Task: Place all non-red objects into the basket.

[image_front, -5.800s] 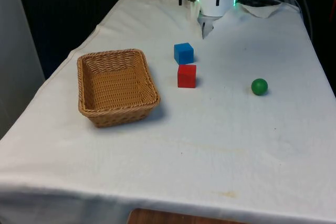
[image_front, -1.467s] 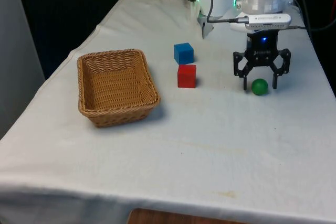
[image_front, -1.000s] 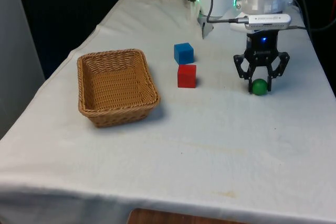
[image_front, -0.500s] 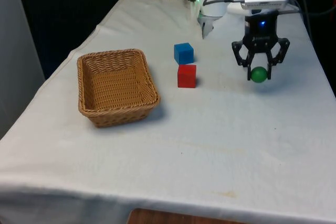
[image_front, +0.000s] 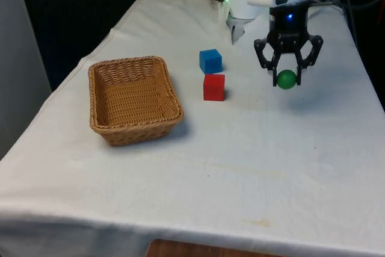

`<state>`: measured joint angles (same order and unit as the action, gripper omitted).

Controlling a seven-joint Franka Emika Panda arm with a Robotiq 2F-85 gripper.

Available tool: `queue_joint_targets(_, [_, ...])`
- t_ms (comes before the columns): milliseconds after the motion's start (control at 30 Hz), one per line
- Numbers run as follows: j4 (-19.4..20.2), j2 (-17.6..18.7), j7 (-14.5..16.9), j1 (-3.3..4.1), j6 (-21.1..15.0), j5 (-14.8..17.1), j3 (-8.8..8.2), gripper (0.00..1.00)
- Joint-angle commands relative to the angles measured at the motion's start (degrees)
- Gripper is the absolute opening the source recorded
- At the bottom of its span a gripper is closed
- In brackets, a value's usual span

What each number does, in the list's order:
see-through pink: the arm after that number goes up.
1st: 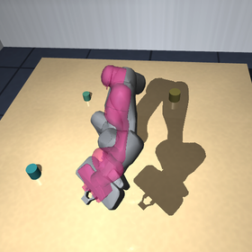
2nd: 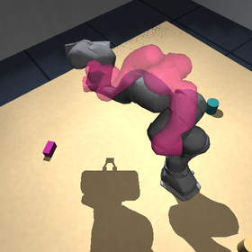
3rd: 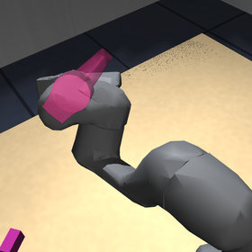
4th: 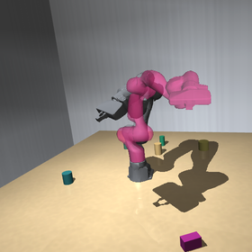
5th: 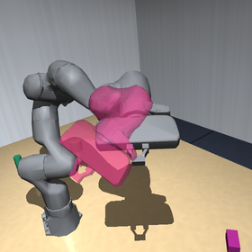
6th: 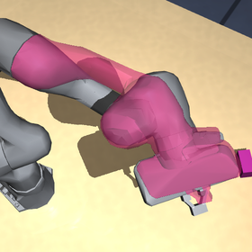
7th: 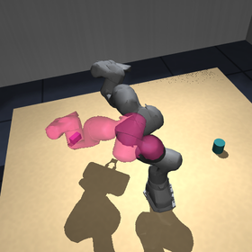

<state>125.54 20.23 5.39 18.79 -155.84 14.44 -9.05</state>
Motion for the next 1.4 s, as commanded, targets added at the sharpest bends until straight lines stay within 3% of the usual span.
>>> queue_joint_targets(0, [-0.3,-0.3,0.4,-0.34,0.9,-0.1,-0.11,0.00])
queue_joint_targets(200, [-2.3,-0.3,2.2,-0.57,3.4,0.2,-2.01,0.00])
queue_joint_targets(233, [-1.9,-0.2,1.6,-0.11,2.6,0.0,-2.12,0.00])
queue_joint_targets(267, [-2.6,-0.3,2.5,-0.69,3.7,0.3,-2.35,0.00])
queue_joint_targets(567, [-4.5,0.2,5.6,-1.20,5.6,0.5,-5.04,0.00])
queue_joint_targets(600, [-4.1,0.1,4.9,-0.63,5.0,0.0,-5.39,0.00])
queue_joint_targets(633, [-4.7,0.2,5.9,-1.20,5.7,0.5,-5.27,0.00])
queue_joint_targets(800, [-5.6,0.9,7.8,-1.43,5.9,0.5,-6.76,0.00])
queue_joint_targets(833, [-5.8,1.1,8.2,-1.43,5.9,0.5,-6.99,0.00])
queue_joint_targets(867, [-5.4,0.9,7.5,-0.86,5.3,0.0,-7.45,0.00])
queue_joint_targets(900, [-6.0,1.2,8.5,-1.49,6.0,0.6,-7.16,0.00])
queue_joint_targets(1067, [-7.3,2.2,10.5,-1.89,6.4,0.7,-8.37,0.00])
queue_joint_targets(1100, [-7.0,2.2,9.7,-1.20,5.9,0.1,-9.00,0.00])
queue_joint_targets(1133, [-7.6,2.3,10.8,-1.95,6.4,0.8,-8.59,0.00])
queue_joint_targets(1333, [-9.4,3.7,13.1,-2.69,6.9,1.1,-10.08,0.00])
queue_joint_targets(1367, [-8.8,3.5,12.0,-1.83,6.3,0.3,-10.66,0.00])
